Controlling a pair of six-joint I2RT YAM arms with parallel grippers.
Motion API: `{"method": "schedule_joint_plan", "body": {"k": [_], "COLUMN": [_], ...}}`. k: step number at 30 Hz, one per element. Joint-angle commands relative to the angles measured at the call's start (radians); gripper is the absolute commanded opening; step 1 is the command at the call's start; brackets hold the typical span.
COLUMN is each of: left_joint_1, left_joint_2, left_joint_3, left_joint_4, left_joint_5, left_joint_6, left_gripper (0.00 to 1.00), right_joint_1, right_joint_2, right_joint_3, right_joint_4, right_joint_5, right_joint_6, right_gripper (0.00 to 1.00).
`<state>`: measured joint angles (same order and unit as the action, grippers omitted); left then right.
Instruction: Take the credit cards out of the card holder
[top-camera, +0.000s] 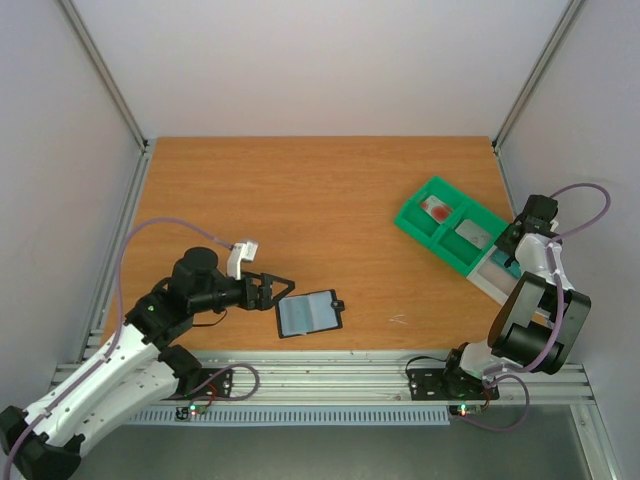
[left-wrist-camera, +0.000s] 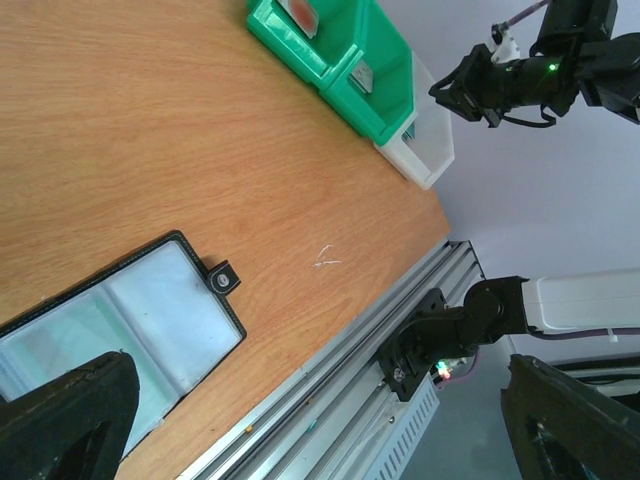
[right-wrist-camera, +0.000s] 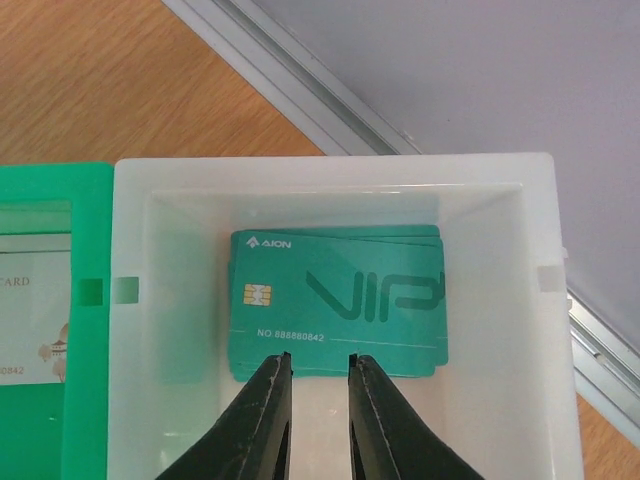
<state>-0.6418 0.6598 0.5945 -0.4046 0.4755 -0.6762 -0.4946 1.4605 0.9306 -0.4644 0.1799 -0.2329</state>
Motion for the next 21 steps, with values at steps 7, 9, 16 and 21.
{"method": "schedule_joint_plan", "body": {"k": [7,9,16,21], "left_joint_1": [-0.004,-0.004,-0.002,-0.002], "left_joint_2": [0.008,0.02,0.068,0.117], "left_joint_3": [0.06,0.067,0.074,0.086], "left_joint_4": [-0.13,-0.155,-0.188,-0.196], "left_joint_5": [-0.127,-0.156,-0.203,-0.202], "left_joint_6": [0.034,0.032,0.035,0.026], "left_gripper": [0.99,0.99,0.99,0.99], "right_joint_1": [-0.005,-0.004,0.006,0.061], "right_joint_2": [-0.02,-0.032,-0.104,-0.151], "right_joint_3": [0.045,0.049,0.083,0.146], "right_joint_4": [-0.05,-0.062,-0.146,-0.239], "right_joint_5": [-0.069,-0.114,-0.318,-0.444], "right_joint_6": [0.064,0.083,0.186,0.209], "right_gripper": [0.2,0.21,0.24,0.27]}}
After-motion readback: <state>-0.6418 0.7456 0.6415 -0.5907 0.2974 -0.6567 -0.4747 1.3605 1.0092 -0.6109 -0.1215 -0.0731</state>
